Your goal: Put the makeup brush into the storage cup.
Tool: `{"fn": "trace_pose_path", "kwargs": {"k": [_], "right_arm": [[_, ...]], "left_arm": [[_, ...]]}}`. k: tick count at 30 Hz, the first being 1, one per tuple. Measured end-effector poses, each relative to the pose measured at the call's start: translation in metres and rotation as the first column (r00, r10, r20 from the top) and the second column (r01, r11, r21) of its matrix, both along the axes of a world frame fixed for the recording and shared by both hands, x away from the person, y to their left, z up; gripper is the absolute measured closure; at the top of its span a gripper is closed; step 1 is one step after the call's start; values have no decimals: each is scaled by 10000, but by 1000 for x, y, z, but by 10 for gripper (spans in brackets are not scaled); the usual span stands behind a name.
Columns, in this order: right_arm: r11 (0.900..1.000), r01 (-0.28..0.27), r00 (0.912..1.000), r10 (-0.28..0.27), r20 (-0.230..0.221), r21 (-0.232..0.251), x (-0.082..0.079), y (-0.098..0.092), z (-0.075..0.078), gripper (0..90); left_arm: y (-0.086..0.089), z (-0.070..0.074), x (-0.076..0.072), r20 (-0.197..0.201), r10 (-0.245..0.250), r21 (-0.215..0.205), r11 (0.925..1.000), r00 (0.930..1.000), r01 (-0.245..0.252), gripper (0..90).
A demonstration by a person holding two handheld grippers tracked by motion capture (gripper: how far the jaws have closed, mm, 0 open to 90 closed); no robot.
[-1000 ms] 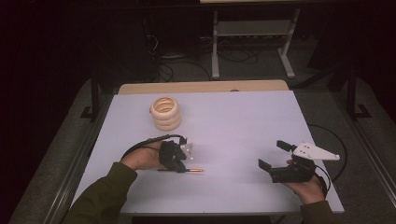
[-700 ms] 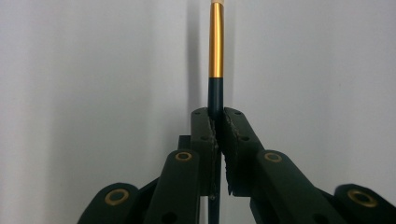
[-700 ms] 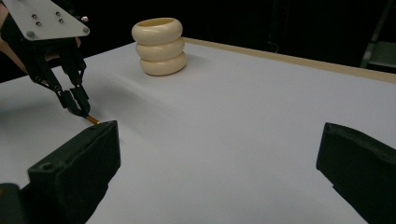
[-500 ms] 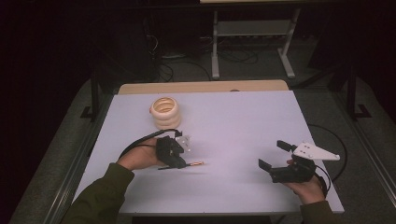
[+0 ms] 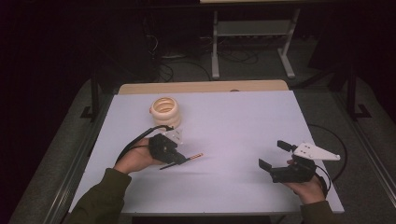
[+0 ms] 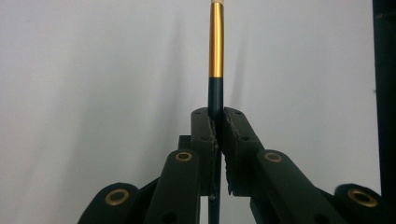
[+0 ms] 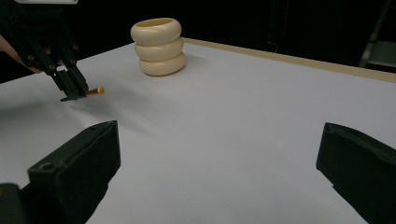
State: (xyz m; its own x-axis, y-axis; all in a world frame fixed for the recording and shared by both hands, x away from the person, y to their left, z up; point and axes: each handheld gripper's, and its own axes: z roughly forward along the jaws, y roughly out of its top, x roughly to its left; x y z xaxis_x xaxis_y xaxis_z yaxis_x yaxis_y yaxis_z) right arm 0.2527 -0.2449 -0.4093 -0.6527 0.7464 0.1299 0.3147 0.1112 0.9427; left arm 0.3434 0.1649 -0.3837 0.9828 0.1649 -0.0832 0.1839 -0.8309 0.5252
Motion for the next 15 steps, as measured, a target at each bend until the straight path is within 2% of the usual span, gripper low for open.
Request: {"fn": "trace_pose_path", "kwargs": {"k": [4,6,10,13,15], "right_arm": [[10000,0,10000,0,-1,2,0,0,0,0],[10000,-3,10000,3,-2,-9,0,0,0,0],[10000,6,10000,-6,3,-3,0,0,0,0],[10000,14,10000,-14,-23,-8,0,0,0,0],[10000,-2,10000,2,-21,-20,-1,1,0,0]], "left_arm": [[7,2,-3,36,384,-671,9970,9993,-381,835],[10,3,-5,55,606,-1019,9930,9981,-598,835],[19,4,-7,81,1003,-1765,9795,9949,-973,835],[23,3,-7,118,1194,-2009,9729,9928,-1146,835],[26,3,-8,165,1350,-2281,9652,9907,-1278,835]]}}
